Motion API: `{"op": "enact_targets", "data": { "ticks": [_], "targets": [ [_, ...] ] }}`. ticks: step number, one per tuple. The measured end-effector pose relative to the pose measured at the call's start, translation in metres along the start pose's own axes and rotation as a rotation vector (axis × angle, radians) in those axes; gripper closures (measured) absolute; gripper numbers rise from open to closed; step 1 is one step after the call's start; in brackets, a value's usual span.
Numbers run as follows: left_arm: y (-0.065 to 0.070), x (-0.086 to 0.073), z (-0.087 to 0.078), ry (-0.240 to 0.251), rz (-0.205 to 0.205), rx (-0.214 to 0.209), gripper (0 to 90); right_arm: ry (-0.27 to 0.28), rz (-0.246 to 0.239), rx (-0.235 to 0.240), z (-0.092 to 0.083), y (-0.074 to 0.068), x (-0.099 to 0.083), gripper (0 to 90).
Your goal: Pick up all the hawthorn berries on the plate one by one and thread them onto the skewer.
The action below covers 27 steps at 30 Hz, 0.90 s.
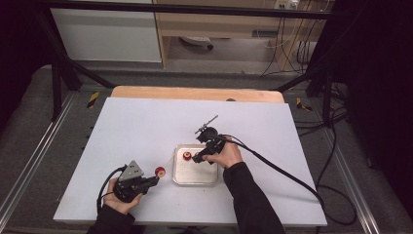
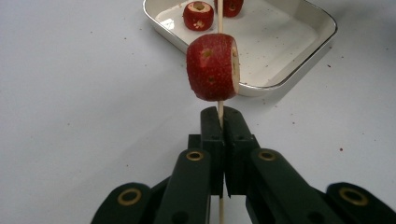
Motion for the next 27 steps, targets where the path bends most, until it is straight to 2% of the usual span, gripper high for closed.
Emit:
{"op": "enact_targets", "data": {
  "ticks": [8, 18, 27],
  "targets": [
    [0.0, 0.0, 0.001, -0.005, 0.001, 0.002, 88.1, -0.026, 0.0, 0.013, 0.011, 0.008, -0.001, 41.8],
    [0.001, -0.001, 0.002, -0.011, 0.011, 0.004, 88.3, -0.047, 0.025, 0.059, 0.019, 0.01, -0.002, 51.0],
    [0.002, -0.001, 0.003, -0.015, 0.014, 0.007, 88.4, -0.04, 0.039, 0.074, 0.02, 0.009, -0.001, 59.8]
  ]
}}
Point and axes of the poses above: each handheld gripper's, and its own axes: z roughly forward along the jaws, x roughly out of its top, y roughly to its right, the point moved 4 cm from there along z, roughly forward along the jaws, and after that the axes turned 12 degrees about -z, right-handed, at the moved point
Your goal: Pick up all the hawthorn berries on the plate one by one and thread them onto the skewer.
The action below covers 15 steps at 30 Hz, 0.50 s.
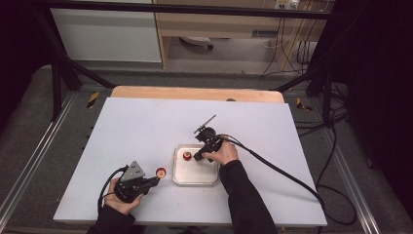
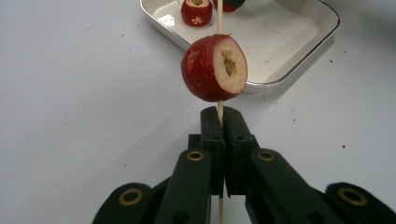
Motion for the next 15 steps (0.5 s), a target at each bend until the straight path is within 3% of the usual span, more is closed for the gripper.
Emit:
{"op": "enact_targets", "data": {
  "ticks": [7, 15],
  "targets": [
    [0.0, 0.0, 0.0, 0.001, -0.002, 0.0, 88.5, 0.006, 0.024, 0.005, -0.001, -0.002, 0.0, 61.6],
    [0.001, 0.0, -0.002, 0.009, -0.003, 0.002, 88.4, 0.038, 0.057, -0.004, -0.015, -0.007, 0.001, 61.7]
  ]
}}
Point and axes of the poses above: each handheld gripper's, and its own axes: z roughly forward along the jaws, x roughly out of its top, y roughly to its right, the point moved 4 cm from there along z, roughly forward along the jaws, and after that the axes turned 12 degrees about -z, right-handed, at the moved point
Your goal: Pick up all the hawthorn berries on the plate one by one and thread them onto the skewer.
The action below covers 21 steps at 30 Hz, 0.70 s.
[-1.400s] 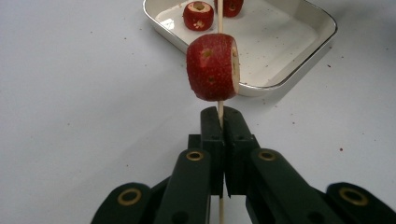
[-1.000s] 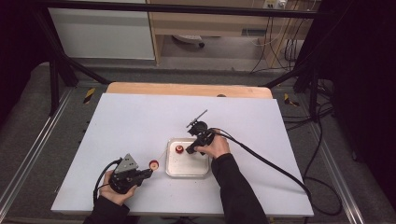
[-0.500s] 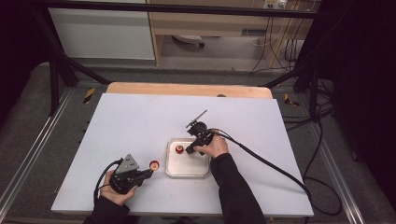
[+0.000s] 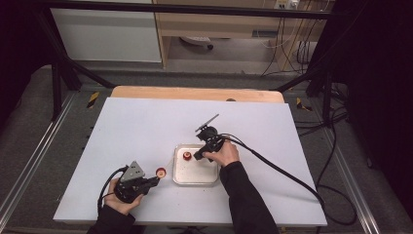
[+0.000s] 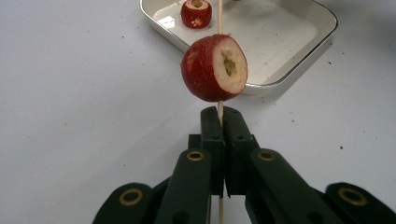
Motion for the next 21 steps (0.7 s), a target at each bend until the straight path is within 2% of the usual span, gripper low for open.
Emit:
{"op": "enact_targets", "data": {
  "ticks": [3, 10, 16, 21],
  "targets": [
    [0.001, 0.0, 0.0, 0.006, 0.0, 0.003, 88.5, 0.03, 0.012, -0.005, -0.011, -0.003, -0.001, 61.7],
    [0.005, 0.001, 0.0, 0.018, 0.002, 0.005, 88.4, 0.189, 0.067, 0.018, -0.031, -0.014, -0.01, 61.7],
    [0.009, 0.001, 0.001, 0.026, 0.002, 0.008, 88.4, 0.319, 0.092, 0.052, -0.031, -0.024, -0.024, 61.8],
    [0.013, 0.003, 0.0, 0.053, -0.016, -0.001, 88.4, 0.46, 0.154, 0.084, -0.032, -0.031, -0.032, 61.8]
  ]
}}
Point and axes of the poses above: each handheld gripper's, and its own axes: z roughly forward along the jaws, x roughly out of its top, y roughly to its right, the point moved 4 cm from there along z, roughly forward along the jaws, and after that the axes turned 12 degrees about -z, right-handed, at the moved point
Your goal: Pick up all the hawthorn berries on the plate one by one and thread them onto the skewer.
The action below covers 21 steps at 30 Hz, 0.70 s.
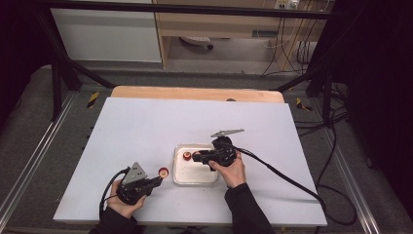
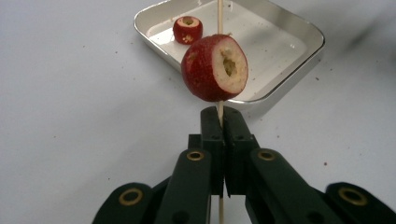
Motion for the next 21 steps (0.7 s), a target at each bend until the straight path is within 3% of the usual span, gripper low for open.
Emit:
{"op": "enact_targets", "data": {
  "ticks": [10, 21],
  "targets": [
    [0.01, 0.006, 0.003, 0.064, -0.052, 0.026, 88.4, 0.256, 0.115, 0.008, -0.006, 0.0, -0.004, 61.8],
    [0.023, 0.013, 0.009, 0.107, -0.095, 0.022, 88.4, 0.423, 0.162, -0.012, -0.014, -0.001, 0.005, 61.9]
  ]
}}
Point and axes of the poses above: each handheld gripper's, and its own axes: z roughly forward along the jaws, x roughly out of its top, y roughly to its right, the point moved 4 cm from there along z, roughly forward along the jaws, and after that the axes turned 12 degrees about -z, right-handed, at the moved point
